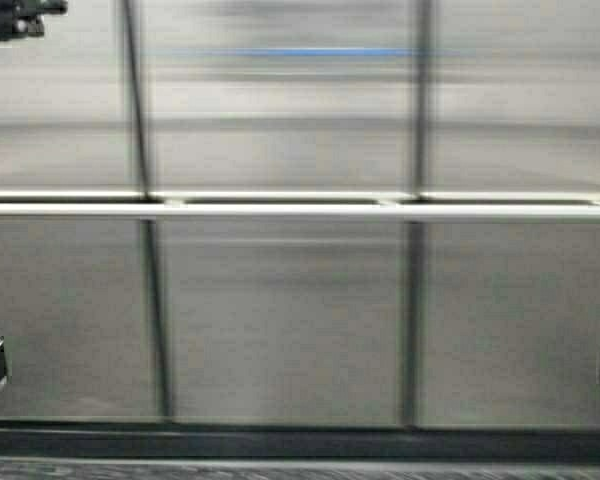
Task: Navigate to elevator, push the call button, then enter the elevator
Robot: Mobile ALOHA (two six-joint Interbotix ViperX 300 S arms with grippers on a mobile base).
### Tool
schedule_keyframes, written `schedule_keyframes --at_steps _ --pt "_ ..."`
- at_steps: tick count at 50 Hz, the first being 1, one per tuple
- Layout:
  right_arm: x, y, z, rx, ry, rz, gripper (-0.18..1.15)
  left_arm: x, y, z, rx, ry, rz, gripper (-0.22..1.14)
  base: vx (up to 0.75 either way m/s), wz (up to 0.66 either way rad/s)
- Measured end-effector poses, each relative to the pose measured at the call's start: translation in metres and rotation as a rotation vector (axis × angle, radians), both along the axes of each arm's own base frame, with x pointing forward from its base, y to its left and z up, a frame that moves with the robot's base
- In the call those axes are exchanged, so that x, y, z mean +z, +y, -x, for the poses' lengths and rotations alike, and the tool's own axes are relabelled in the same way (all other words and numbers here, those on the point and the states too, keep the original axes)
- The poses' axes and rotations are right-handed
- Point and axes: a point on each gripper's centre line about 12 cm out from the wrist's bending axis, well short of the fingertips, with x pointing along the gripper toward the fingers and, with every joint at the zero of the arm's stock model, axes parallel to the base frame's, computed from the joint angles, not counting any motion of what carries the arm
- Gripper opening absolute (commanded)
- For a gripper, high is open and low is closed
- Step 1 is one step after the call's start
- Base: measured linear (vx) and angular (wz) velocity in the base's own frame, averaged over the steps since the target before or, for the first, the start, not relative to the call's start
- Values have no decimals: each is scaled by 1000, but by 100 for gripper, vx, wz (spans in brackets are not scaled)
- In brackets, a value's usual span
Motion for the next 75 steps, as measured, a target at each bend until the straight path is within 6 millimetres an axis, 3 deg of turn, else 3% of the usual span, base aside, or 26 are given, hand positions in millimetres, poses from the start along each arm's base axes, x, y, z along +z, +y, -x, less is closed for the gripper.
schedule_keyframes --at_steps 53,75 --pt "-29 2 -2 12 70 19 5 -1 -5 3 -24 -8 7 2 21 50" --pt "-26 6 -3 32 32 -13 5 -6 -5 3 -23 8 -1 2 8 67"
